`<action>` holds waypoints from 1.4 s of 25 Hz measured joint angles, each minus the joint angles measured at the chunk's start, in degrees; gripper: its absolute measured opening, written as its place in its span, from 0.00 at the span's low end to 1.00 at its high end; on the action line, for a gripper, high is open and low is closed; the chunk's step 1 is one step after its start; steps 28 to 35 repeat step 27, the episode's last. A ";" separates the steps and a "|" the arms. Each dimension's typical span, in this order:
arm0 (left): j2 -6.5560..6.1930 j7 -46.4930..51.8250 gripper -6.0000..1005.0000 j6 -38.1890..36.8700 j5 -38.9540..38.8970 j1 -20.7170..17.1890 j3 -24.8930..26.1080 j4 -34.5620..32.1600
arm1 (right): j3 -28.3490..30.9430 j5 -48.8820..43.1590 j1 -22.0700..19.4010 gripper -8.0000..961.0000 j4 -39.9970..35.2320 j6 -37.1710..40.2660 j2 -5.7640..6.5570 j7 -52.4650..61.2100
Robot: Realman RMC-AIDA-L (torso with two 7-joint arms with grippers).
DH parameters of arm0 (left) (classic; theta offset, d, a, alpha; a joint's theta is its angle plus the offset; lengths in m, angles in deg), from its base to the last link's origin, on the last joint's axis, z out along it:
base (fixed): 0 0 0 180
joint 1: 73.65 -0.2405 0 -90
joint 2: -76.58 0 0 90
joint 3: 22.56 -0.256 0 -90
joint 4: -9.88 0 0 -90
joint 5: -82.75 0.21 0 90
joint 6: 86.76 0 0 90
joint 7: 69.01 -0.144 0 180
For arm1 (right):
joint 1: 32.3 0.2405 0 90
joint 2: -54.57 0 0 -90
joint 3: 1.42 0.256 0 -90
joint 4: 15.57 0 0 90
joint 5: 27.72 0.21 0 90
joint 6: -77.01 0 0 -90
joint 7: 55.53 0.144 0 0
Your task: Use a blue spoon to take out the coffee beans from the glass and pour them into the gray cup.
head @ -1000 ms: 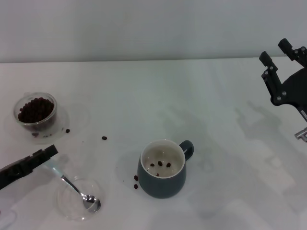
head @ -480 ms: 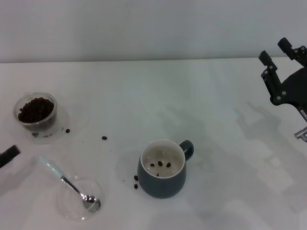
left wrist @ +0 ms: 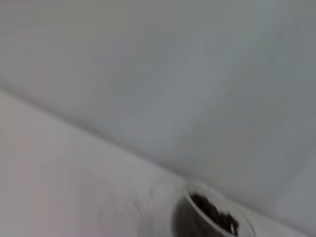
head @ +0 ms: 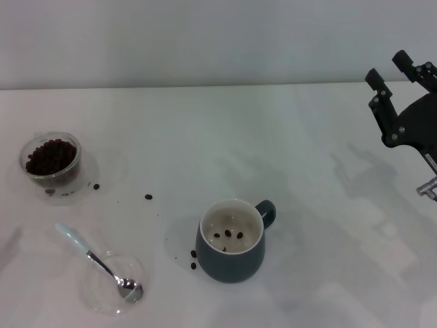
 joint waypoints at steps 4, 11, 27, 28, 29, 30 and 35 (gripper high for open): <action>1.79 -9.28 0.83 -3.91 -0.40 -1.01 8.09 0.32 | 0.39 0.03 0.08 0.47 -0.48 -0.62 0.00 3.56; 2.01 -27.97 0.83 -5.69 -8.67 -1.66 11.76 5.57 | -1.32 1.93 -0.12 0.47 -1.37 -6.77 0.06 10.10; 2.16 -53.99 0.83 -5.15 -26.49 1.91 11.86 16.99 | -8.00 2.69 -0.51 0.92 -1.14 -4.20 0.12 9.06; 2.16 -53.99 0.83 -5.15 -26.49 1.91 11.86 16.99 | -8.00 2.69 -0.51 0.92 -1.14 -4.20 0.12 9.06; 2.16 -53.99 0.83 -5.15 -26.49 1.91 11.86 16.99 | -8.00 2.69 -0.51 0.92 -1.14 -4.20 0.12 9.06; 2.16 -53.99 0.83 -5.15 -26.49 1.91 11.86 16.99 | -8.00 2.69 -0.51 0.92 -1.14 -4.20 0.12 9.06; 2.16 -53.99 0.83 -5.15 -26.49 1.91 11.86 16.99 | -8.00 2.69 -0.51 0.92 -1.14 -4.20 0.12 9.06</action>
